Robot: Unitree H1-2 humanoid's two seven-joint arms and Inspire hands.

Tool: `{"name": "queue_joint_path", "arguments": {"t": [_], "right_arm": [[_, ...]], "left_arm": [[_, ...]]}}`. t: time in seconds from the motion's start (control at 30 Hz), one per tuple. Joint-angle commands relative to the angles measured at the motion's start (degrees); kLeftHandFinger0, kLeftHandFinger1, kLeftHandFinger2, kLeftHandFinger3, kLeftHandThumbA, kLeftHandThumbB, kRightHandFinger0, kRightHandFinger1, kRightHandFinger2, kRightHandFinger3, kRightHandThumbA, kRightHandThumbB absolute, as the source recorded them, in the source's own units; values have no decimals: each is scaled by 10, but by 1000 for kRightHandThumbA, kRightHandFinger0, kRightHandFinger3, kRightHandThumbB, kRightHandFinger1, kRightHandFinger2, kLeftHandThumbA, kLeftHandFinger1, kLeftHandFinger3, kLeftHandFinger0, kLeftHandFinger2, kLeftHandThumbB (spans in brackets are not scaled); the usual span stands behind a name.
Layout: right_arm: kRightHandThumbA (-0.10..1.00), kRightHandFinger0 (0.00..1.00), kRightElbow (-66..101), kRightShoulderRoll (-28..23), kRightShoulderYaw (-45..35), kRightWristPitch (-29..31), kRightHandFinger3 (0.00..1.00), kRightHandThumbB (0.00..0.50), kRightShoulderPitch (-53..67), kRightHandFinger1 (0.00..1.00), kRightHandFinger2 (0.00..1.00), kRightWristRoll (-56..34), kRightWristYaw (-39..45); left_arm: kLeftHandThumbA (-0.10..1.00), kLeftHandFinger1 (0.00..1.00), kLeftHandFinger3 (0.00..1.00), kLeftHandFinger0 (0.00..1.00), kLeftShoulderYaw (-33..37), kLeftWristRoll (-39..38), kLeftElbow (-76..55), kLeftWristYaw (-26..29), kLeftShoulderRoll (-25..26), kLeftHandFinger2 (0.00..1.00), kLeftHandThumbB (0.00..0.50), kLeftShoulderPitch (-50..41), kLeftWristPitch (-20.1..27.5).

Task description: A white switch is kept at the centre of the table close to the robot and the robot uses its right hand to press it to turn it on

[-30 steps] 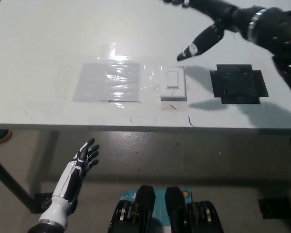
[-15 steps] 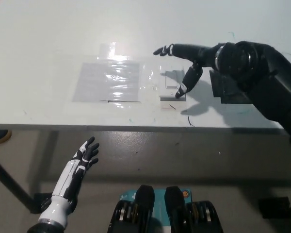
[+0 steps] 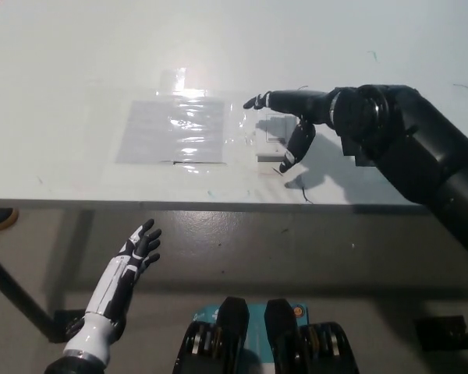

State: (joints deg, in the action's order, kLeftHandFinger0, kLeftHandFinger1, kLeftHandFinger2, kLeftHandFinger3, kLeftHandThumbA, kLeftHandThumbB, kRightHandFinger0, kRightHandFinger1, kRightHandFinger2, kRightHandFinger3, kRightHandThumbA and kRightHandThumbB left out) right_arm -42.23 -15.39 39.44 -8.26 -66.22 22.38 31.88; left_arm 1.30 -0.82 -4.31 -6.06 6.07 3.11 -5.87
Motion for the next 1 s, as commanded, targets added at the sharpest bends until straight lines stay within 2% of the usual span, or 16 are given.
{"name": "queue_joint_path", "arguments": {"t": [0.0,0.13,0.27,0.57,0.83,0.93,0.97], "right_arm": [[1000,1000,11,-1,-3,8,1000,311,-13,1000,1000,25,18],[1000,1000,16,-4,-6,18,1000,303,-2,1000,1000,26,34],[1000,1000,44,-18,-6,4,1000,329,18,1000,1000,33,49],[1000,1000,51,-34,-23,1,1000,288,43,1000,1000,27,68],[1000,1000,40,-32,-29,8,1000,292,65,1000,1000,34,64],[1000,1000,32,-29,-30,13,1000,273,68,1000,1000,37,60],[1000,1000,23,-27,-31,17,1000,285,67,1000,1000,38,57]], "left_arm": [[944,1000,1000,1000,2,1,-18,-3,3,1000,0,12,-1],[947,1000,1000,1000,1,2,-16,-3,5,1000,0,14,-3],[937,1000,1000,1000,0,-5,-7,-4,1,1000,0,15,11],[924,1000,1000,1000,1,-3,-12,-4,3,1000,0,15,6],[916,1000,1000,1000,-2,-6,-10,-4,2,1000,0,16,8],[911,1000,1000,1000,-2,-6,-10,-4,3,1000,0,16,10],[912,1000,1000,1000,-3,-7,-10,-4,4,1000,0,16,10]]}}
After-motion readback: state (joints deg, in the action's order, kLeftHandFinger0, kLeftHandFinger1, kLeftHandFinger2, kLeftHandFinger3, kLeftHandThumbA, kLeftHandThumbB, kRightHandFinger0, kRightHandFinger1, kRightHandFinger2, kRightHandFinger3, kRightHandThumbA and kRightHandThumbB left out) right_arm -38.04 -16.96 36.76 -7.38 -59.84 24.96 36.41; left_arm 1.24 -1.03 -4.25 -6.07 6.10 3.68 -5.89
